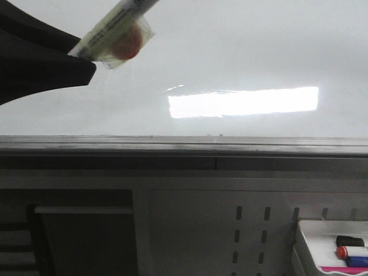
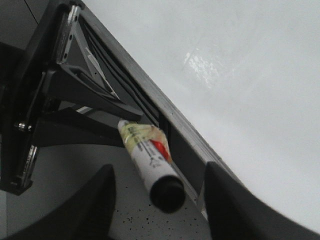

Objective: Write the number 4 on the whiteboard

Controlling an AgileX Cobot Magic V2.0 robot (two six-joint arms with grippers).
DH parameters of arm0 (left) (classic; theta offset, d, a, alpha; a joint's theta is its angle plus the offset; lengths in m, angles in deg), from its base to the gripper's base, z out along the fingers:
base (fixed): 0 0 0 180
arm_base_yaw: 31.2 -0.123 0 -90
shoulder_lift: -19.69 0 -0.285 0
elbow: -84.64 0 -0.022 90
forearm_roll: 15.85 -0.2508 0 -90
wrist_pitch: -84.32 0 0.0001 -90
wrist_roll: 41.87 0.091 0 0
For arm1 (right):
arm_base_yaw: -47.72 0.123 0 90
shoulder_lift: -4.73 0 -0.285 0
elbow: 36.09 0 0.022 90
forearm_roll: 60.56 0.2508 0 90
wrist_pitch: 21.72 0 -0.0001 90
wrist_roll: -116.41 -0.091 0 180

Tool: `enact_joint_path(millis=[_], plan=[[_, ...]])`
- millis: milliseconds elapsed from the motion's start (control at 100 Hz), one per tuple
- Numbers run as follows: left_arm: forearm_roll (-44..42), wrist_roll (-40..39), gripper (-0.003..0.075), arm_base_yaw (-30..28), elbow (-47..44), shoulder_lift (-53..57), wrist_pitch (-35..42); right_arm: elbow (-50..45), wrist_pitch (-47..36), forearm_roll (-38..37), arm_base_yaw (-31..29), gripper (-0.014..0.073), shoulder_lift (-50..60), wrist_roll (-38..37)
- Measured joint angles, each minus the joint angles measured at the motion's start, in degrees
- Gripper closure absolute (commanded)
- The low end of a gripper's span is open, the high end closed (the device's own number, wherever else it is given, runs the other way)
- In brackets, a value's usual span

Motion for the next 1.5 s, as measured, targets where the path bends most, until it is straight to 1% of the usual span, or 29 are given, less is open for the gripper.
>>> enact_joint_path(millis=[160,230,300,320,340,370,390,400,420,510,580,650,700,720,730,770,800,840,960,1060,1220,1320,1500], plan=[[0.0,0.1,0.0741,0.0,0.0,0.0,0.1,1.4,0.0,0.0,0.0,0.0244,-2.9,0.4],[0.0,0.1,0.0741,0.0,0.0,0.0,0.1,1.4,-0.1,0.0,0.0,0.0272,-3.7,0.4],[0.0,0.1,0.0741,0.0,0.0,0.0,0.1,1.4,-0.3,0.0,0.0,0.037,-4.1,0.4],[0.0,0.1,0.0741,0.0,0.0,0.0,0.1,1.4,-0.3,0.0,0.0,0.0433,-4.1,0.4],[0.0,0.1,0.0741,0.0,0.0,0.0,0.1,1.4,-0.4,0.0,0.0,0.0467,-4.1,0.4],[0.0,0.1,0.074,0.0,0.0,0.0,0.1,1.4,-0.4,0.1,0.1,0.056,-4.1,0.4],[0.0,0.1,0.074,0.0,0.0,0.0,0.1,1.4,-0.4,0.3,0.2,0.0598,-4.1,0.4],[0.0,0.1,0.074,0.0,0.0,0.0,0.1,1.4,-0.4,0.2,0.2,0.0636,-4.1,0.4],[0.0,0.1,0.074,0.0,0.0,0.0,0.0,1.4,-0.4,0.8,0.4,0.0664,-4.1,0.4],[-0.3,0.4,0.0734,0.0,0.0,0.0,-0.6,1.5,-0.4,2.5,1.1,0.0659,-4.1,0.5],[-0.5,0.4,0.0682,0.0,0.0,0.0,-0.6,1.5,-0.4,2.8,1.1,0.0659,-4.1,0.6],[-0.6,0.4,0.0571,0.0,0.0,0.0,-0.7,1.5,-0.3,2.9,1.1,0.0659,-4.1,0.6],[-0.6,0.4,0.0456,0.0,0.0,0.0,-0.5,1.5,-0.3,2.7,1.1,0.0659,-4.1,0.6],[-0.5,0.4,0.0426,0.0,0.0,0.0,-0.3,1.5,-0.3,2.3,1.1,0.0659,-4.1,0.6],[-0.4,0.4,0.0398,0.0,0.0,0.0,-0.2,1.5,-0.3,2.0,1.1,0.0659,-4.1,0.6],[0.2,0.4,0.0323,0.0,0.0,0.3,0.0,1.5,-0.3,1.3,0.7,0.0659,-4.1,0.6],[1.0,0.4,0.0288,0.0,0.0,0.4,0.2,1.5,-0.4,0.9,0.5,0.0659,-4.1,0.6],[2.3,0.4,0.026,0.0,0.0,0.5,-0.2,1.5,-0.4,0.3,0.5,0.0659,-4.1,0.6],[7.4,0.4,0.026,0.0,0.0,2.4,-3.7,1.5,-0.4,-0.9,0.0,0.0659,-4.1,0.6],[12.8,0.4,0.026,0.0,0.0,5.0,-7.9,2.1,-0.5,-1.7,-1.9,0.0659,-4.5,0.6],[20.8,0.4,0.0261,0.0,0.0,9.1,-11.8,5.4,-0.5,-2.8,-5.5,0.0659,-7.2,0.6],[23.6,0.4,0.0261,0.0,-0.1,10.2,-13.4,8.4,-1.1,-3.0,-7.4,0.0659,-10.0,0.6],[25.4,0.4,0.0261,0.0,-0.1,10.4,-14.0,13.5,-3.4,-4.1,-9.6,0.0659,-15.7,0.6]])
